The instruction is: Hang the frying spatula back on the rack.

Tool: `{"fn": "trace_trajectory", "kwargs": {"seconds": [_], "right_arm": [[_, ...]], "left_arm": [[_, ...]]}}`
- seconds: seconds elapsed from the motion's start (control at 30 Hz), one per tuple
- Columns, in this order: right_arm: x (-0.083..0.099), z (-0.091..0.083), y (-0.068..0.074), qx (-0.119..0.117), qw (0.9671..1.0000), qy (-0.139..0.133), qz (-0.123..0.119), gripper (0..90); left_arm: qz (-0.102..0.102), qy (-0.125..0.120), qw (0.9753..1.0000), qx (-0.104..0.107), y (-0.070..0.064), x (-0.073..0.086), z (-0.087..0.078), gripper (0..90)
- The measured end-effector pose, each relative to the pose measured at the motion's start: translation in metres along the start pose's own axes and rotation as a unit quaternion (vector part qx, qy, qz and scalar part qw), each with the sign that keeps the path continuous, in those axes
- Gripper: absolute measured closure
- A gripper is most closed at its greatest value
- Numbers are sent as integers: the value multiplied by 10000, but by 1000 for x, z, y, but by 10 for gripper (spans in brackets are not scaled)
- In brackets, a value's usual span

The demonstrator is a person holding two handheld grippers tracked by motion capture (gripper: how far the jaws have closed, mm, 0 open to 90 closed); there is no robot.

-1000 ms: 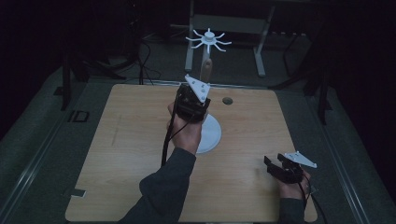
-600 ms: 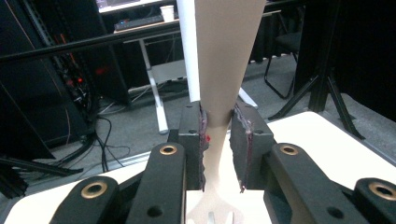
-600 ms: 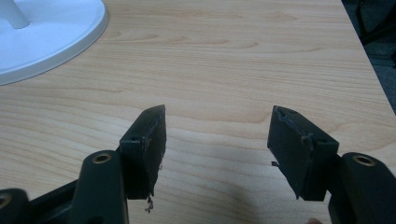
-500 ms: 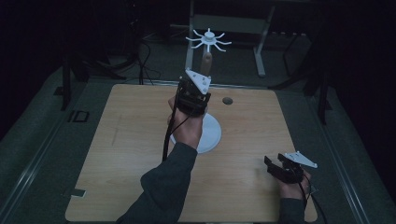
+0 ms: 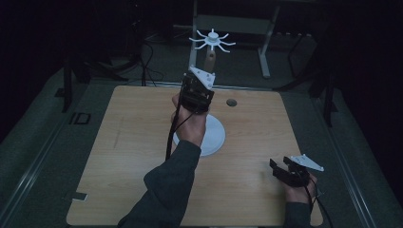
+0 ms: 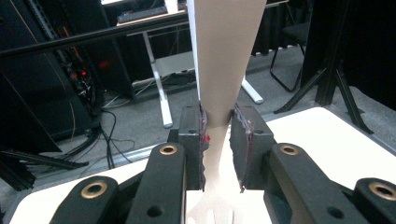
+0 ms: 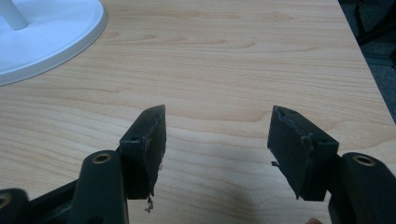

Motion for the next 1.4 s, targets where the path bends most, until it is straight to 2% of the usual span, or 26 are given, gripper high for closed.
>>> {"fn": "trace_trajectory", "kwargs": {"seconds": [0.33,0.5,0.83,1.4], "right_arm": [[0,0,0,0,10000,4,-10,371],[0,0,-1,0,10000,1,0,371],[0,0,-1,5,10000,0,-11,371],[1,0,-1,38,10000,19,-44,349]], "left_arm": [[-44,40,10000,-29,1,-1,6,751],[-49,136,9999,-26,2,2,10,750],[-20,72,10000,20,0,7,9,744],[-6,-125,9993,363,-11,11,0,526]]}}
Point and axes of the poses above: each handheld gripper's, and its own axes: z roughly forward along the jaws, x roughly out of its underside, y roughly to its left, the point moved 10 cm from there along z, roughly forward along the jaws, and after that the axes turned 7 degrees about x, right-handed, at the moved point
